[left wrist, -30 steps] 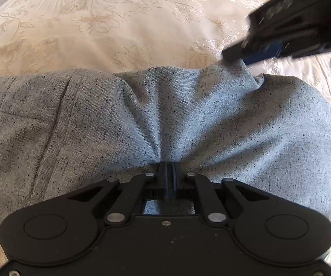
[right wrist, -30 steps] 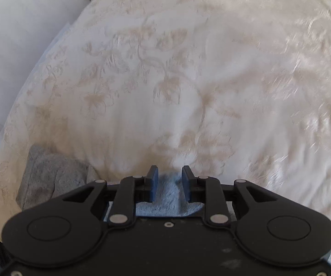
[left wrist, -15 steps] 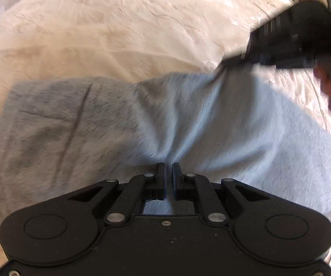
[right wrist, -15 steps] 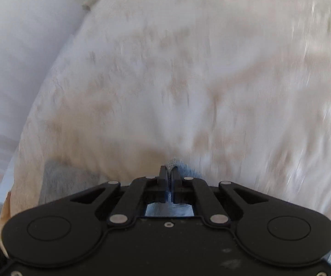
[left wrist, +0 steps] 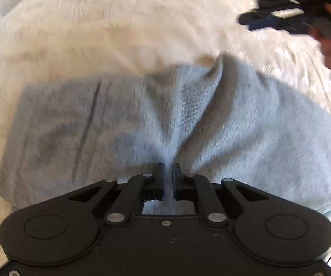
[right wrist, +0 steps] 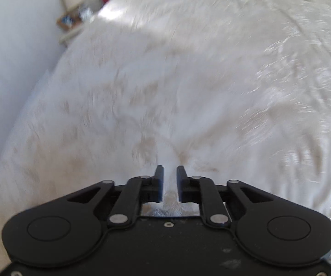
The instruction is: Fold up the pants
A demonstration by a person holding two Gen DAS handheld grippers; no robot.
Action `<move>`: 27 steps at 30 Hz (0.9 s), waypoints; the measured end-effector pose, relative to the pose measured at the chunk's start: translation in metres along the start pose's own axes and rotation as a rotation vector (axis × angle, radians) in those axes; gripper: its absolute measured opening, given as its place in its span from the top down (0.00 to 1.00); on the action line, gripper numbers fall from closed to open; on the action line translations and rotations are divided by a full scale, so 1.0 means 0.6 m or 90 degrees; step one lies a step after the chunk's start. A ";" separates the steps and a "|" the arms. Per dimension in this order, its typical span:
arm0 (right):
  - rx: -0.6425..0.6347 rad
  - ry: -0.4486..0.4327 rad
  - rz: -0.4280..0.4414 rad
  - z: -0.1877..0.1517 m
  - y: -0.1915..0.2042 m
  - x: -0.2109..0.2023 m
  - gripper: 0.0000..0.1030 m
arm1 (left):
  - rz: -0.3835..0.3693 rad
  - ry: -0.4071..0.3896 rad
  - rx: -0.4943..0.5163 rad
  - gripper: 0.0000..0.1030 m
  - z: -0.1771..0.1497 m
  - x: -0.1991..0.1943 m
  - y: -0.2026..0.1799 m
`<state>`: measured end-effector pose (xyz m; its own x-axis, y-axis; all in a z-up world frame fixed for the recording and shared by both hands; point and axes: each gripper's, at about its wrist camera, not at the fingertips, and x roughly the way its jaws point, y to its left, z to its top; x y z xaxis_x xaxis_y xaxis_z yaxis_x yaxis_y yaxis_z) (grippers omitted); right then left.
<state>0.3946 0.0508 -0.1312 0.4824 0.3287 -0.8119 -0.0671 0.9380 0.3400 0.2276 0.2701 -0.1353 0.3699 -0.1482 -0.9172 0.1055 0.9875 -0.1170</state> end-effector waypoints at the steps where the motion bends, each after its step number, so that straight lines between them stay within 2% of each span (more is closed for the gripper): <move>1: 0.011 -0.010 -0.001 0.001 -0.014 -0.025 0.79 | -0.005 -0.014 0.003 0.85 0.011 -0.010 -0.005; 5: 0.020 -0.001 -0.027 -0.045 -0.045 -0.085 0.79 | -0.047 -0.046 0.000 0.85 0.059 -0.019 -0.029; 8: 0.011 0.034 -0.053 -0.104 -0.047 -0.086 0.79 | -0.055 -0.061 0.014 0.83 0.079 0.006 -0.049; 10: 0.018 0.063 -0.069 -0.134 -0.059 -0.075 0.79 | -0.023 -0.041 0.012 0.81 0.090 0.036 -0.049; 12: 0.019 0.086 -0.124 -0.163 -0.087 -0.063 0.87 | 0.028 -0.006 0.003 0.82 0.095 0.068 -0.032; 13: 0.034 0.096 -0.166 -0.174 -0.109 -0.059 0.93 | 0.037 0.002 -0.004 0.86 0.094 0.080 -0.018; 14: 0.066 0.102 -0.197 -0.182 -0.136 -0.058 1.00 | 0.024 0.002 -0.016 0.89 0.092 0.081 -0.002; 15: 0.102 0.099 -0.201 -0.187 -0.161 -0.062 1.00 | 0.002 0.005 -0.030 0.89 0.091 0.084 0.008; 16: 0.143 0.090 -0.197 -0.189 -0.184 -0.071 1.00 | 0.004 0.008 -0.044 0.89 0.092 0.077 0.014; 17: 0.171 0.081 -0.200 -0.188 -0.198 -0.086 1.00 | 0.030 0.007 -0.052 0.89 0.093 0.066 0.014; 18: 0.167 0.072 -0.208 -0.187 -0.200 -0.100 1.00 | 0.048 -0.002 -0.049 0.90 0.090 0.053 0.011; 19: 0.153 0.062 -0.212 -0.187 -0.197 -0.114 0.88 | 0.049 -0.013 -0.043 0.90 0.085 0.039 0.006; 20: 0.136 0.052 -0.214 -0.190 -0.190 -0.134 0.85 | 0.040 -0.023 -0.037 0.90 0.076 0.024 -0.002; 24: 0.121 0.040 -0.163 -0.227 -0.173 -0.194 0.85 | -0.021 -0.030 0.005 0.83 0.030 -0.002 -0.053; 27: 0.094 0.067 -0.164 -0.275 -0.157 -0.211 0.85 | -0.056 0.003 0.063 0.78 -0.019 0.007 -0.101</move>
<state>0.1959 -0.0609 -0.1386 0.3734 0.0990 -0.9224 0.1767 0.9685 0.1755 0.2122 0.2100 -0.1364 0.3501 -0.2340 -0.9070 0.2281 0.9605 -0.1597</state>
